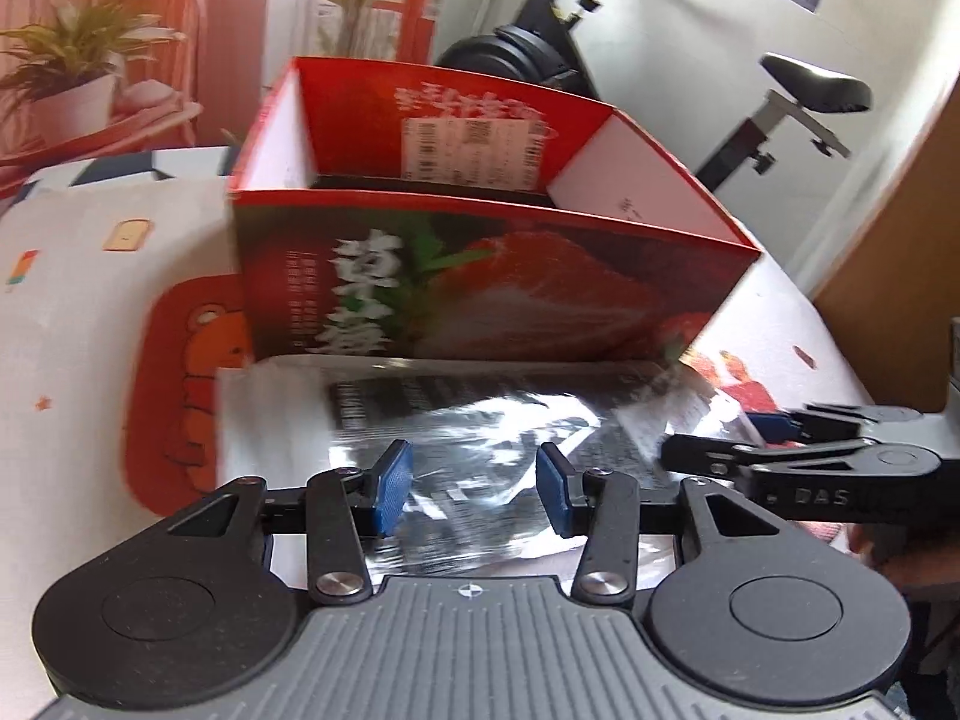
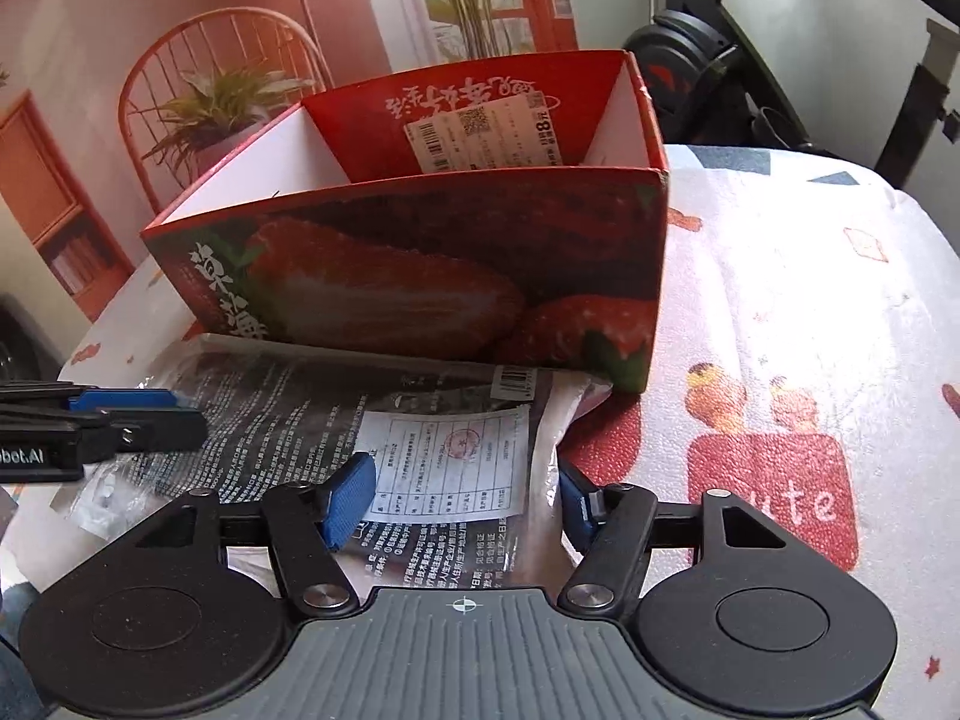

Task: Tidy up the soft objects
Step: 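Close both grippers on the clear plastic bag and lift it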

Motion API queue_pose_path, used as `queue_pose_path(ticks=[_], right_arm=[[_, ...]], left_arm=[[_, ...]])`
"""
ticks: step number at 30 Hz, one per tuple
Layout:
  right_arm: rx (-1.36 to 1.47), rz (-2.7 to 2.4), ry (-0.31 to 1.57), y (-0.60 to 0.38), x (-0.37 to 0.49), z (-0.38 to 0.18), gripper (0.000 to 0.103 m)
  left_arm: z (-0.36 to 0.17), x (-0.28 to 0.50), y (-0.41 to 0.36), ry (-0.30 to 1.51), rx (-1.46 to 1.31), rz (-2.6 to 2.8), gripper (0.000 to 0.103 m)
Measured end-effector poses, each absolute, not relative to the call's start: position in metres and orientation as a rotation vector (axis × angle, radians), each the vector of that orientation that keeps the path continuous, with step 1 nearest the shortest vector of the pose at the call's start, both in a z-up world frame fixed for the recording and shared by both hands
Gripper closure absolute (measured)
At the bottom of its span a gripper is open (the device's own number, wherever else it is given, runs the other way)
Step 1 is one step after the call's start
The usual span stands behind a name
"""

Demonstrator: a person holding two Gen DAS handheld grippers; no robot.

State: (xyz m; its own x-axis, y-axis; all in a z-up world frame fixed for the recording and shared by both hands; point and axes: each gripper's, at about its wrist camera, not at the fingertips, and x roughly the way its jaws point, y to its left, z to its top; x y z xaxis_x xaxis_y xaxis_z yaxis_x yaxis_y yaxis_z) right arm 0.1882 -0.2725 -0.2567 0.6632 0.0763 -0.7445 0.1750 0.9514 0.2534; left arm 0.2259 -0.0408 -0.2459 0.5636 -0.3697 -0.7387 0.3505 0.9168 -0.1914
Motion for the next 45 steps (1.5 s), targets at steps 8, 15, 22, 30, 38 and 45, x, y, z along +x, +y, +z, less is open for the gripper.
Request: queue_pose_path(ticks=[8,15,22,30,38,45], right_arm=[[0.317,-0.060,0.846,-0.274,0.187,-0.259,0.046],[0.318,-0.047,0.849,-0.275,0.189,-0.261,0.047],[0.375,-0.039,0.851,-0.282,0.195,-0.267,0.047],[0.490,-0.056,0.886,-0.286,0.210,-0.272,0.053],[0.437,-0.022,0.842,-0.277,0.203,-0.246,0.075],[0.402,-0.021,0.810,-0.272,0.195,-0.229,0.077]], left_arm=[[-0.245,0.238,0.002,0.895,-0.080,-0.305,0.055],[-0.250,0.246,0.003,0.909,-0.101,-0.316,0.051],[-0.256,0.256,-0.005,0.908,-0.101,-0.316,0.041],[-0.254,0.264,-0.013,0.919,-0.073,-0.339,0.039],[-0.247,0.256,0.007,0.891,-0.163,-0.311,0.044],[-0.237,0.246,0.020,0.865,-0.249,-0.316,0.045]])
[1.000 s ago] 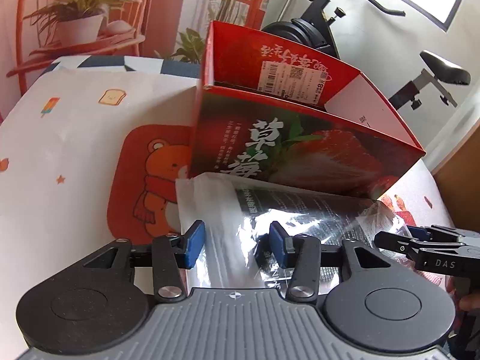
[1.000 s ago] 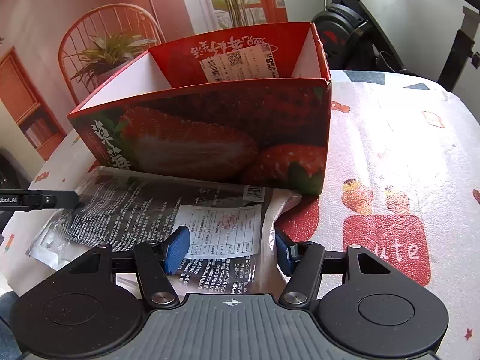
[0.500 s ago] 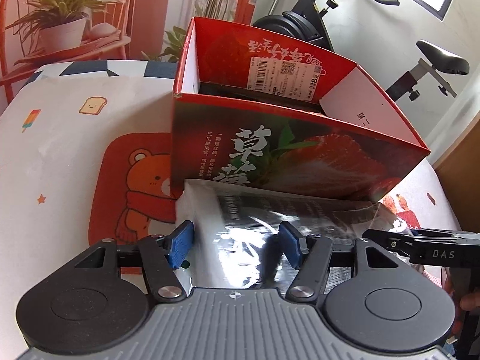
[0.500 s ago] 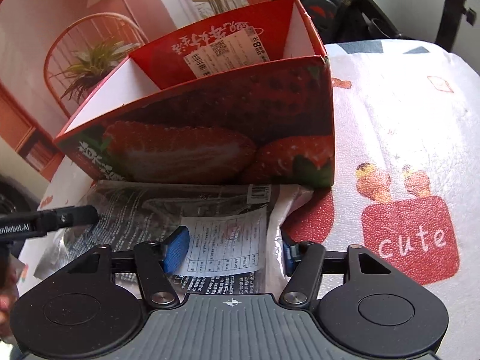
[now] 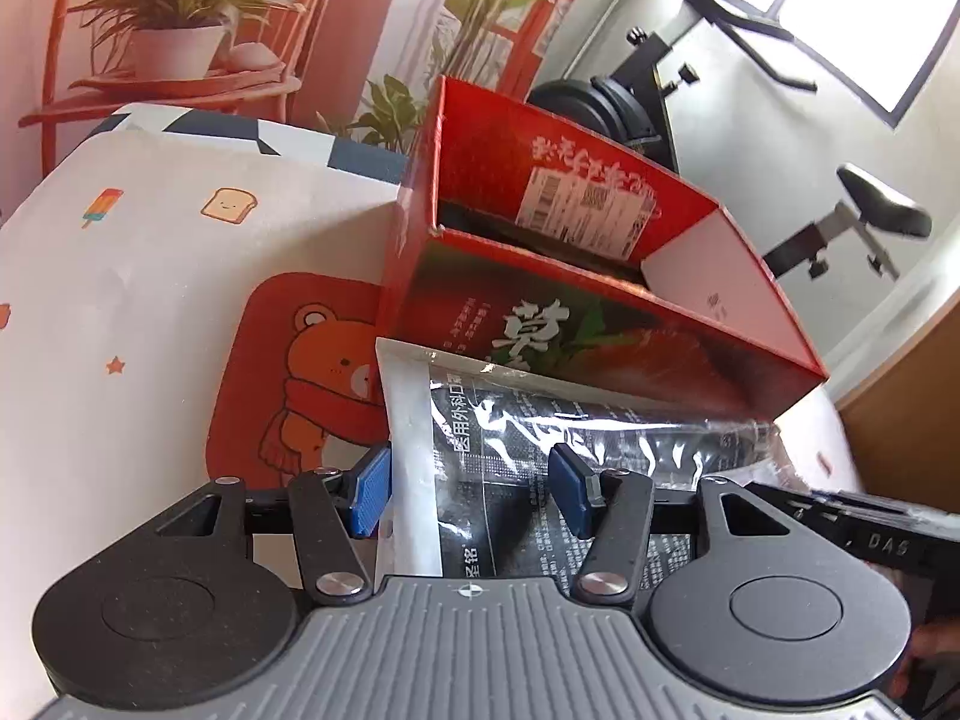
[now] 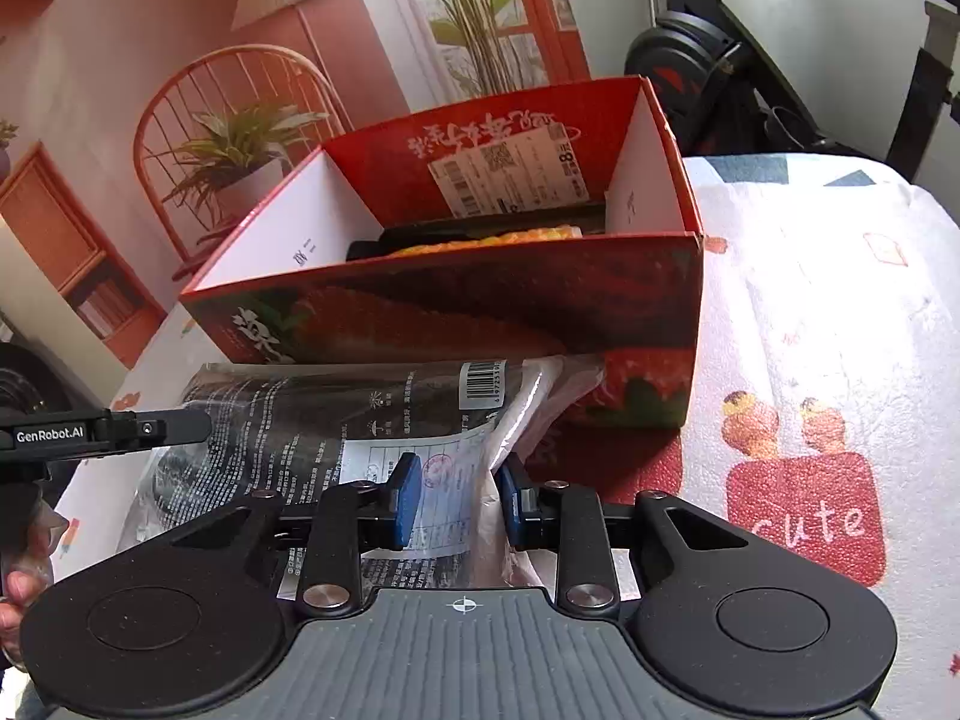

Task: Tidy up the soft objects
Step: 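Close both grippers on the clear plastic bag and lift it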

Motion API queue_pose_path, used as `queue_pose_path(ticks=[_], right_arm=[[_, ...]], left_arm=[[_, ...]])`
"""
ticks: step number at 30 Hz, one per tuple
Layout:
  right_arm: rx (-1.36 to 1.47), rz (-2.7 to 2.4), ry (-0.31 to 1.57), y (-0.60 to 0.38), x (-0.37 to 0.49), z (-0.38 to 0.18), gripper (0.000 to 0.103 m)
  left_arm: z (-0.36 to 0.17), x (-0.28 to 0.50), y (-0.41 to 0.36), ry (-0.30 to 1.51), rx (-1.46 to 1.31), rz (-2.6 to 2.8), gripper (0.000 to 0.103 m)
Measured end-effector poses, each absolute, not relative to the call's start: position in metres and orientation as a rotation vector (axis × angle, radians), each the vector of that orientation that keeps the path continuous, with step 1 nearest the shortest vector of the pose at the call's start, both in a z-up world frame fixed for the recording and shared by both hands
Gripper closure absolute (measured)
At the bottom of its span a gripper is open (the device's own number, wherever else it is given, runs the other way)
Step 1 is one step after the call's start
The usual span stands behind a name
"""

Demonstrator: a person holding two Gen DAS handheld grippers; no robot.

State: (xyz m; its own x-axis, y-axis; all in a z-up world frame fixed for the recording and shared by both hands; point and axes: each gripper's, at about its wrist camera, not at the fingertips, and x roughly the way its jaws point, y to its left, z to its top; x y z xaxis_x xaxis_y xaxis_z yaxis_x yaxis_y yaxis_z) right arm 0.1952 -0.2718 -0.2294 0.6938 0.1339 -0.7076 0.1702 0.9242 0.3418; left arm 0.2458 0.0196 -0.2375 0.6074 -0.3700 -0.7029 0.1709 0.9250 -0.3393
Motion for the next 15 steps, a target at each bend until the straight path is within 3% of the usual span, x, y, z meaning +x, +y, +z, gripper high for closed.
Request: queue_pose_path(ticks=[15], right_arm=[[0.384,-0.015,0.718,-0.269,0.187,-0.190,0.078]], left_arm=[[-0.198,0.229,0.021,0.753,-0.206,-0.372,0.045]])
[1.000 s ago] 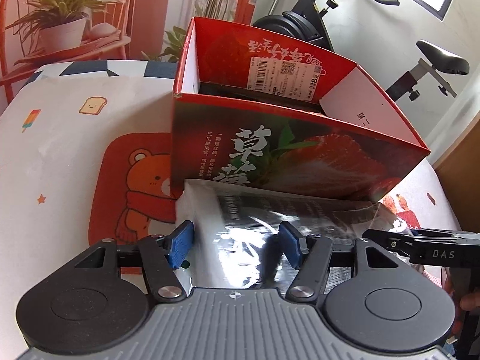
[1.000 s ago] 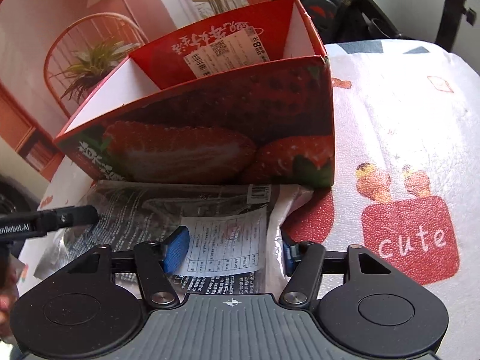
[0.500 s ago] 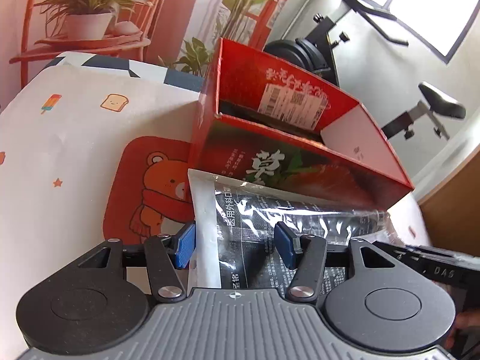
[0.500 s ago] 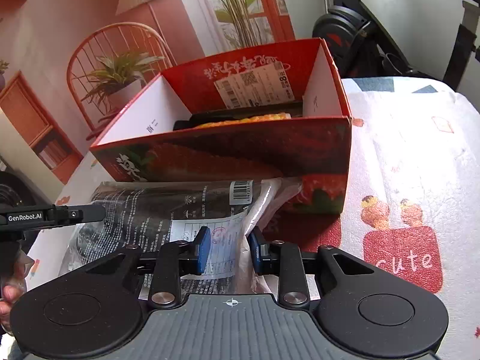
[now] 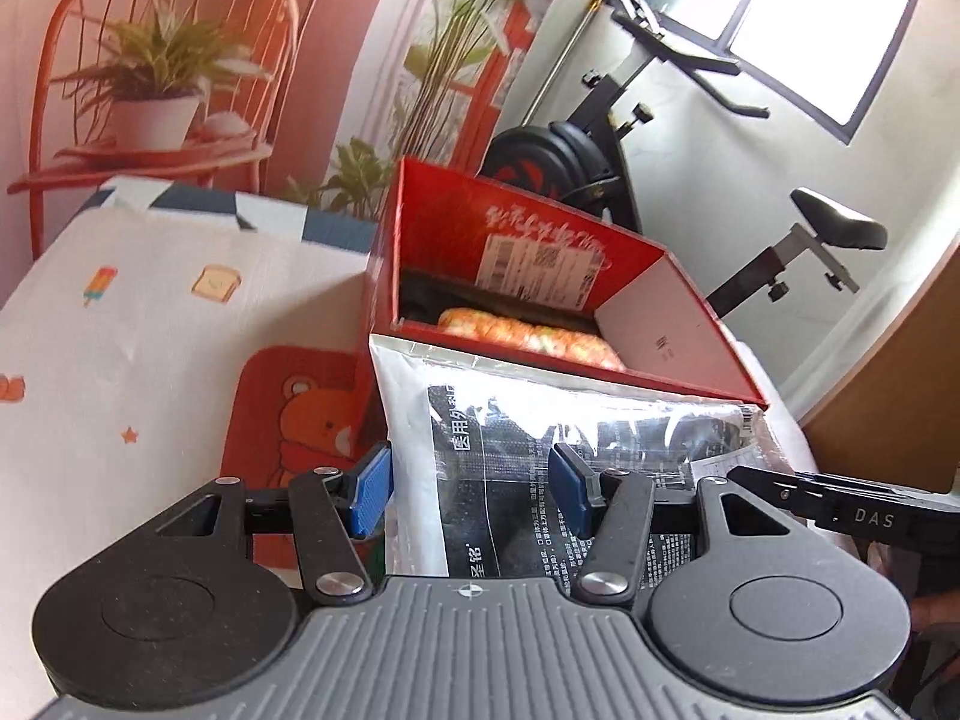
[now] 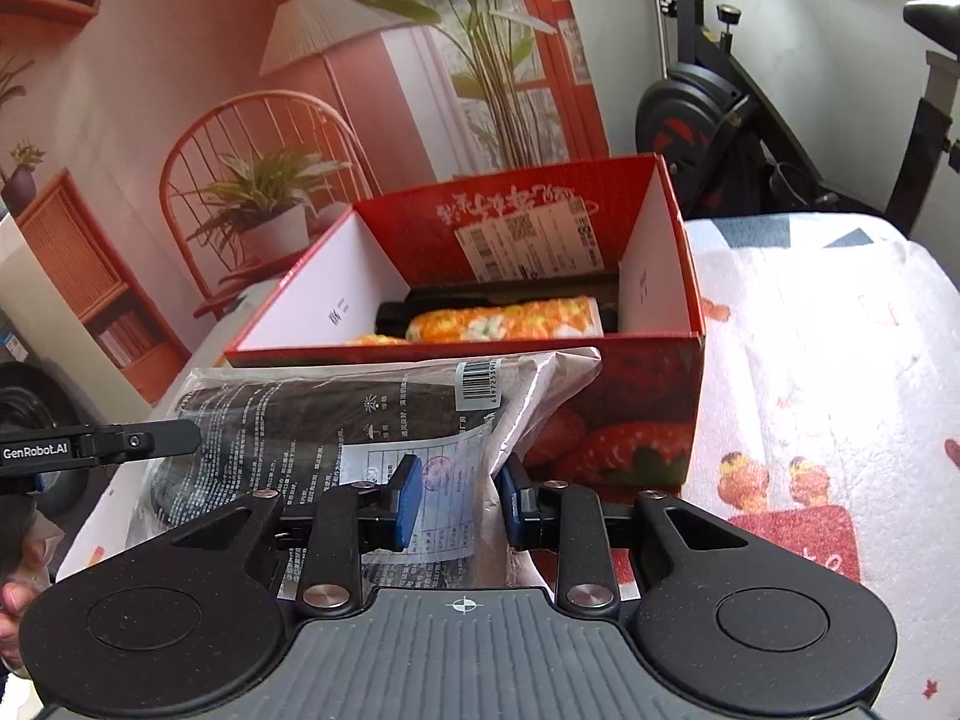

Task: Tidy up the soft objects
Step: 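Close both grippers on the clear plastic bag and lift it, then carry the plastic bag over the red box and open both grippers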

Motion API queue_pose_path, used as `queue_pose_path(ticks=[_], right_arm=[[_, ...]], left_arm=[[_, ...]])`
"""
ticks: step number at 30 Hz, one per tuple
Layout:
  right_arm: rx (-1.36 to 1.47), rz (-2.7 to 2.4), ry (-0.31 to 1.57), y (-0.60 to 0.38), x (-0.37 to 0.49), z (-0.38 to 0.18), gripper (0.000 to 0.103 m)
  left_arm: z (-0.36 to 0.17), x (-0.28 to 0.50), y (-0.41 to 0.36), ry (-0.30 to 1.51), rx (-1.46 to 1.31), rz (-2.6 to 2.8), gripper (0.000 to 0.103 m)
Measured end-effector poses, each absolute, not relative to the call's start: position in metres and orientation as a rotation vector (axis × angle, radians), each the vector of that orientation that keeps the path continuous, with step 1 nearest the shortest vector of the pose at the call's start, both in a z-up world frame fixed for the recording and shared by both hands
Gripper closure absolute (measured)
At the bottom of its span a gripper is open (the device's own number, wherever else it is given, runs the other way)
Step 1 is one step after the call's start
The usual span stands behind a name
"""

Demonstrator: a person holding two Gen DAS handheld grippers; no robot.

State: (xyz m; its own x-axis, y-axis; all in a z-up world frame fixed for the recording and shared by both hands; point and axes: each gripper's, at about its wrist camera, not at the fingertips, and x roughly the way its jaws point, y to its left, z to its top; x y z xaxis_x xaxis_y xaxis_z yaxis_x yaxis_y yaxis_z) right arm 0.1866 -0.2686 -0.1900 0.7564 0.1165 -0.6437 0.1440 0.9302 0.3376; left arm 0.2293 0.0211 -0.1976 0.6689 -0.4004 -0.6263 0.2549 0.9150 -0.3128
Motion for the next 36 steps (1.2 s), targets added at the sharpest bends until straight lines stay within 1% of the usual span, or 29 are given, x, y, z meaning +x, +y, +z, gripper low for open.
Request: queue_pose_path(ticks=[11,21,30,36], right_arm=[[0.372,-0.018,0.655,-0.275,0.185,-0.164,0.078],[0.328,0.006,0.614,-0.288,0.201,-0.137,0.078],[0.285,-0.007,0.587,-0.313,0.237,-0.122,0.078],[0.219,-0.014,0.571,-0.334,0.268,-0.130,0.078]], left_arm=[[-0.173,0.225,0.018,0.689,-0.207,-0.399,0.045],[-0.151,0.240,0.015,0.635,-0.217,-0.410,0.045],[-0.130,0.280,-0.009,0.589,-0.173,-0.417,0.045],[-0.135,0.319,-0.025,0.606,-0.157,-0.417,0.046]])
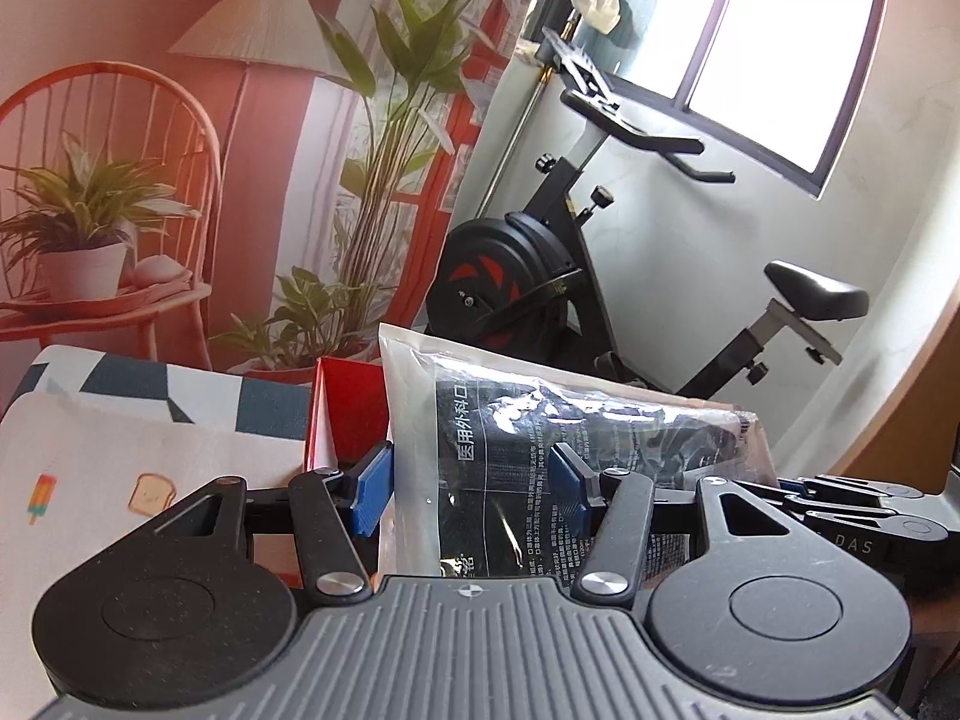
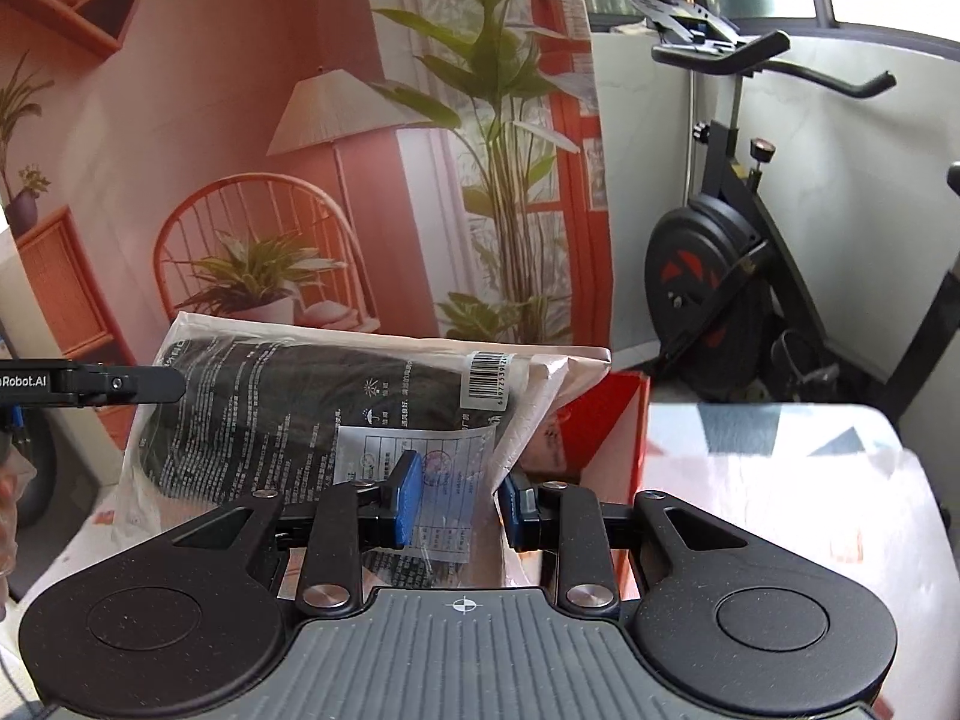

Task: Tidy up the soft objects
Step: 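Carry the plastic bag over the red box and open both grippers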

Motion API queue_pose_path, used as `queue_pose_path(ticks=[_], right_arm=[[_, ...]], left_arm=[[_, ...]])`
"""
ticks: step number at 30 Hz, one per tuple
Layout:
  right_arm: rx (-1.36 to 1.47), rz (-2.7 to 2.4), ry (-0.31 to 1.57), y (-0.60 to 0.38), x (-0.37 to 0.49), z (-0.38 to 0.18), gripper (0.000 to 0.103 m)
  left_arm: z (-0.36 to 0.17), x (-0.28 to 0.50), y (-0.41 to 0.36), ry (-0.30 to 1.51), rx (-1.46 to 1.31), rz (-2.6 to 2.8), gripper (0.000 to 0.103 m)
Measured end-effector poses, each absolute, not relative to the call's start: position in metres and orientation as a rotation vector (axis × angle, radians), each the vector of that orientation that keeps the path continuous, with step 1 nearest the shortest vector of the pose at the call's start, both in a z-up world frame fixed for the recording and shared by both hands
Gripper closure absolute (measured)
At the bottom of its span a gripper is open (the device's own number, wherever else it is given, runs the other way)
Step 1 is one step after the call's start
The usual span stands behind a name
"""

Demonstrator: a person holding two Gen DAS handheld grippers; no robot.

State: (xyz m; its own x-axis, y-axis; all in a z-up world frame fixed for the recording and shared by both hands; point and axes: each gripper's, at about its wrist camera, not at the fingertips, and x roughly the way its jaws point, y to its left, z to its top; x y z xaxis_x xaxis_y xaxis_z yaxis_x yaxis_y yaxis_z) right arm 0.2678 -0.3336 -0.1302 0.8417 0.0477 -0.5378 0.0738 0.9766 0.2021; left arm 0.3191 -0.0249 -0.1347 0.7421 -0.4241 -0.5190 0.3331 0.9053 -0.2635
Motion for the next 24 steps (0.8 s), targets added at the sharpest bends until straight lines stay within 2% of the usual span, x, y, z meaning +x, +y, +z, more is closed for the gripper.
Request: queue_pose_path(ticks=[10,16,24], right_arm=[[0.149,-0.057,0.491,-0.353,0.305,-0.163,0.078],[0.116,-0.040,0.541,-0.350,0.303,-0.191,0.078],[0.168,-0.003,0.619,-0.348,0.293,-0.196,0.078]], left_arm=[[-0.158,0.376,-0.043,0.622,-0.112,-0.402,0.046],[-0.181,0.378,-0.040,0.710,-0.123,-0.419,0.046],[-0.187,0.367,-0.039,0.769,-0.048,-0.432,0.046]])
